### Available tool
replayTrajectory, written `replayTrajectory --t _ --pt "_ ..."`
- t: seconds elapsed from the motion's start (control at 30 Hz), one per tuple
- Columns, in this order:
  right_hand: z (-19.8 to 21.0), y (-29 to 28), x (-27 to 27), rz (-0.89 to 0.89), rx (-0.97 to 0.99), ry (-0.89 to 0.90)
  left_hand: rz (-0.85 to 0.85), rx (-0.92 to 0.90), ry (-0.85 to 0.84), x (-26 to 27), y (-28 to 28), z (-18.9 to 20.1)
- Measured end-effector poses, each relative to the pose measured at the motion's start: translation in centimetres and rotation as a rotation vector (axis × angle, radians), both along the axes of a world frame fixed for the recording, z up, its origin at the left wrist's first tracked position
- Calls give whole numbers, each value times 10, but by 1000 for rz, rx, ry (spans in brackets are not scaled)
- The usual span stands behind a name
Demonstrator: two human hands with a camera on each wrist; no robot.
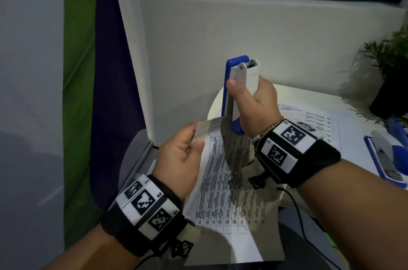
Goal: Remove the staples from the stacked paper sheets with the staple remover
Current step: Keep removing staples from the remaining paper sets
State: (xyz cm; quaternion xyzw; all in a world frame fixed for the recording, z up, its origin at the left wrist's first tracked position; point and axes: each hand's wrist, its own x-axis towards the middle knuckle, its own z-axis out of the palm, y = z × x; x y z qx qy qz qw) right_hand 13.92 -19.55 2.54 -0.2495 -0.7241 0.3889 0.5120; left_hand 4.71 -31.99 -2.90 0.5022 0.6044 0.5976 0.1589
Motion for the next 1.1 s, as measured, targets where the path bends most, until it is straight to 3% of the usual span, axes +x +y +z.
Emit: replayTrajectory --t 0.33,0.43,0.53,0.67,0.73,0.83,0.93,1.1 --pt "14 -4 -2 83 -101 0 -15 22 -19 -2 -1 4" --pt "22 -2 3 7 -256 177 51 -25 -148 -11 3 1" --pt "29 5 16 -152 -291 385 116 -50 -231 -21 6 -3" --pt "10 1 40 -171 -285 174 216 -35 -290 -34 8 -8" --pt "-12 5 46 -207 -231 -41 248 -59 -181 -35 8 -12" --pt "-43 21 54 -315 -179 -293 151 16 77 -33 7 -15" --pt "-52 30 58 -341 -221 -338 87 75 344 -33 5 -20" --pt "-51 33 53 -338 -244 -342 54 101 537 -37 5 -26"
